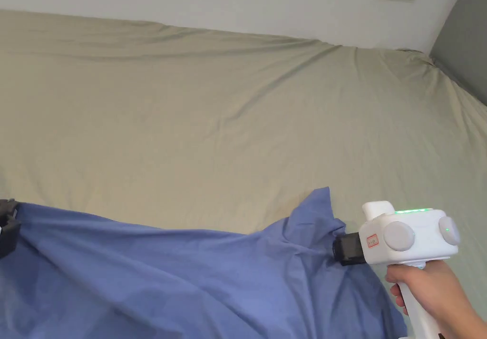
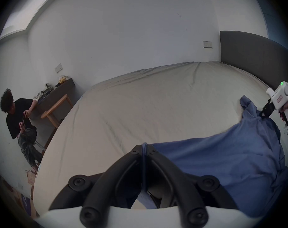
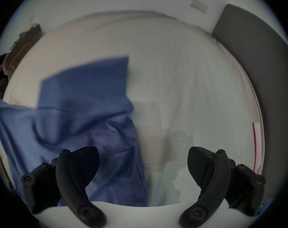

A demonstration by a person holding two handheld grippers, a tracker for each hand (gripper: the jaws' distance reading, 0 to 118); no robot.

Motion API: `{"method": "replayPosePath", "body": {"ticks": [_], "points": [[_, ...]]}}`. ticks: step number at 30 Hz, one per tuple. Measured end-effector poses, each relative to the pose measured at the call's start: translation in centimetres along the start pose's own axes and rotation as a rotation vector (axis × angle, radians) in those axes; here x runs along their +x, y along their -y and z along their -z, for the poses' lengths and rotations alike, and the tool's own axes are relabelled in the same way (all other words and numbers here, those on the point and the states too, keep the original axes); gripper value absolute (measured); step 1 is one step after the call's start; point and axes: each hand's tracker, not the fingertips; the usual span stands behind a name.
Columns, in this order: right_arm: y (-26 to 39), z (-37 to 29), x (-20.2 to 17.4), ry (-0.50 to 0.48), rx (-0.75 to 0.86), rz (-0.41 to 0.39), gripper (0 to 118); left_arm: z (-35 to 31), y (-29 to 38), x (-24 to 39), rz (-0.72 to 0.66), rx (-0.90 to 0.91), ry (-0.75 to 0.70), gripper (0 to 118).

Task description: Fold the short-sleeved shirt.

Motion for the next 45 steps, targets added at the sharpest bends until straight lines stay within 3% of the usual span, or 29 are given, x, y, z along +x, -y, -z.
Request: {"method": "replayPosePath", "body": {"ticks": [4, 6, 7, 8, 9, 10, 11, 12, 18, 22, 27, 31, 39, 45], "points": [[0.9, 0.5, -0.2, -0.020, 0.012, 0.039, 109, -0.3, 1.0, -0.4, 0.002, -0.021, -0.009, 1], [1.1, 0.1, -0.1, -0.105, 0.038, 0.044, 92, 0.0, 1.4, -0.4, -0.003, -0.031, -0.007, 1], [1.2, -0.1, -0.4, -0.066, 0.035, 0.035, 85, 0.0, 1.6, -0.4, -0.004, -0.037, -0.013, 0], [1.1, -0.3, -0.4, -0.071, 0.038, 0.022, 75, 0.0, 1.7, -0.3, -0.001, -0.043, -0.017, 0], [1.0, -0.7, -0.7, -0.100, 0.043, 0.006, 55, -0.1, 1.8, -0.3, 0.000, -0.046, -0.018, 1], [0.9, -1.3, -1.3, -0.059, 0.060, -0.027, 14, -0.2, 1.8, -0.2, 0.001, -0.046, -0.018, 1], [1.0, -1.6, -1.8, 0.057, 0.069, -0.103, 2, -0.5, 1.7, -0.3, 0.003, -0.044, -0.016, 0], [1.1, -1.9, -1.8, 0.034, 0.080, -0.135, 2, -0.8, 1.6, -0.3, 0.003, -0.040, -0.013, 1], [2.4, -10.9, 1.0, -0.073, 0.272, 0.032, 2, -4.7, -0.9, -1.2, -0.006, 0.047, -0.044, 1], [4.5, -20.1, 1.4, -0.035, 0.454, 0.010, 2, -8.9, -3.0, -1.9, -0.003, 0.137, -0.073, 1], [7.5, -31.6, 2.0, -0.048, 0.688, 0.059, 2, -15.5, -5.2, -3.3, -0.008, 0.270, -0.129, 0], [9.8, -39.6, 1.7, -0.044, 0.852, 0.055, 2, -21.3, -6.7, -5.0, -0.030, 0.392, -0.192, 0], [12.7, -50.7, 0.0, -0.011, 1.080, 0.027, 2, -31.7, -9.9, -7.8, -0.056, 0.585, -0.279, 0], [12.9, -56.1, 1.1, 0.006, 1.219, 0.038, 2, -37.6, -12.8, -9.7, -0.074, 0.702, -0.335, 0]]}}
